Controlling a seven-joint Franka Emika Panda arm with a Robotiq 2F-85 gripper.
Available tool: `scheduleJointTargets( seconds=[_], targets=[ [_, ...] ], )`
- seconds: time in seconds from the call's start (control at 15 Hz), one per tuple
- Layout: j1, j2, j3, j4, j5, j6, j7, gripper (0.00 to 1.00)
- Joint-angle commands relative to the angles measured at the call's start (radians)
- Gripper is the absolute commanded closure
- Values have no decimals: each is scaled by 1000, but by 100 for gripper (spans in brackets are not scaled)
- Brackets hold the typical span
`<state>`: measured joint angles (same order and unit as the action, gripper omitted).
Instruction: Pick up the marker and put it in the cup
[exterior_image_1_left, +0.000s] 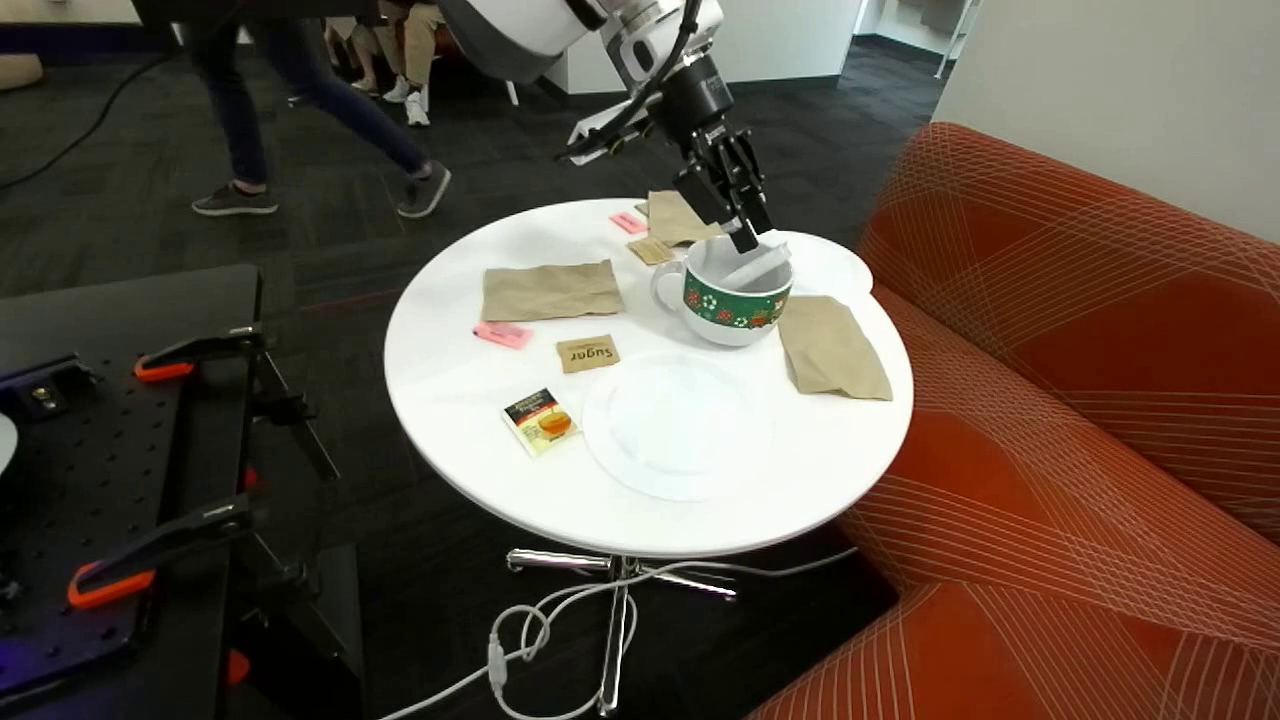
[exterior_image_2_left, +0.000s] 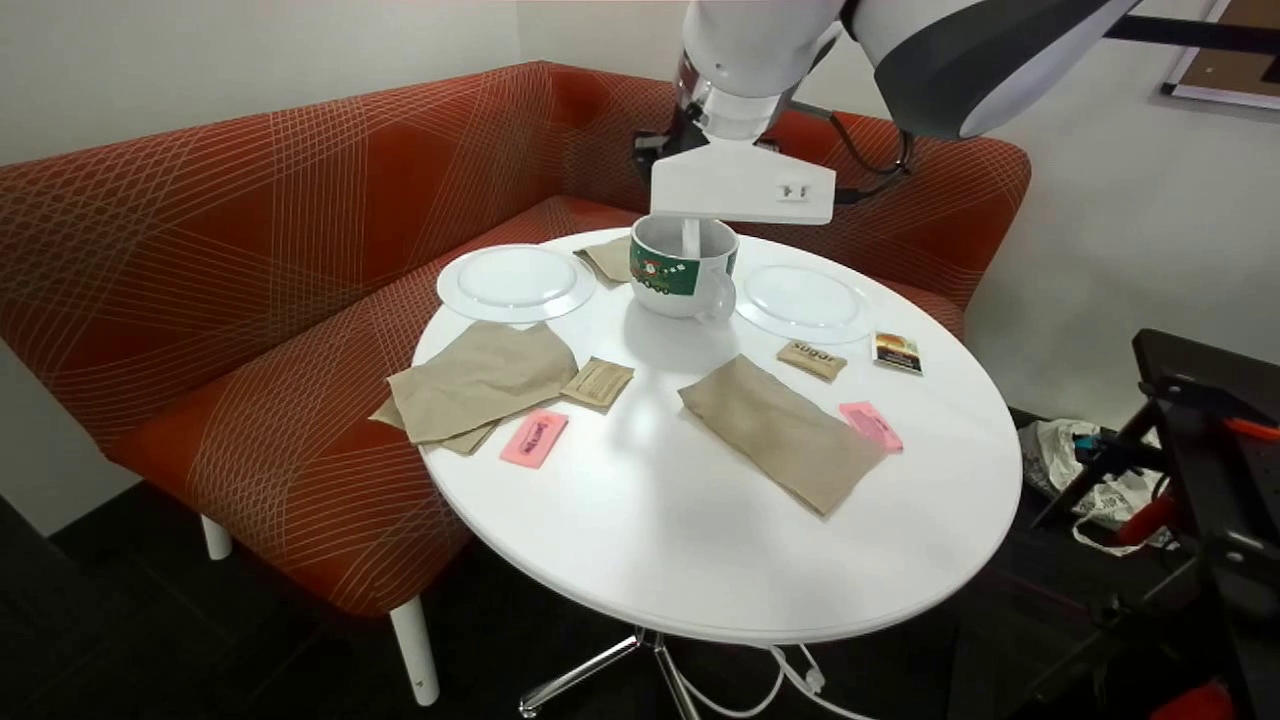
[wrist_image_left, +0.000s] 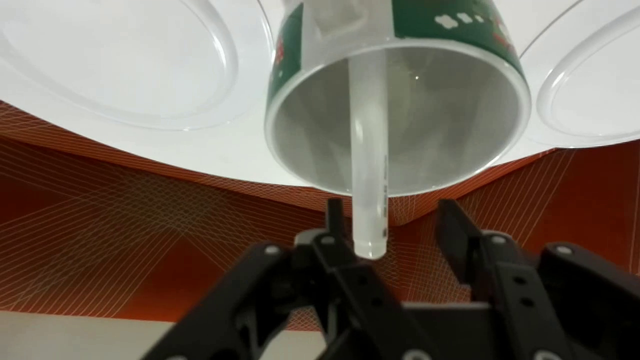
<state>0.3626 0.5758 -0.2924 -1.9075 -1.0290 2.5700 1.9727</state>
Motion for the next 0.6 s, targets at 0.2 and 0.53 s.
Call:
scheduleJointTargets(
  seconds=[0.2, 0.53],
  targets=[
    [-86, -9, 101, 15, -67, -47, 51, 0],
    [-111, -55, 126, -28, -102, -20, 105, 0]
  ],
)
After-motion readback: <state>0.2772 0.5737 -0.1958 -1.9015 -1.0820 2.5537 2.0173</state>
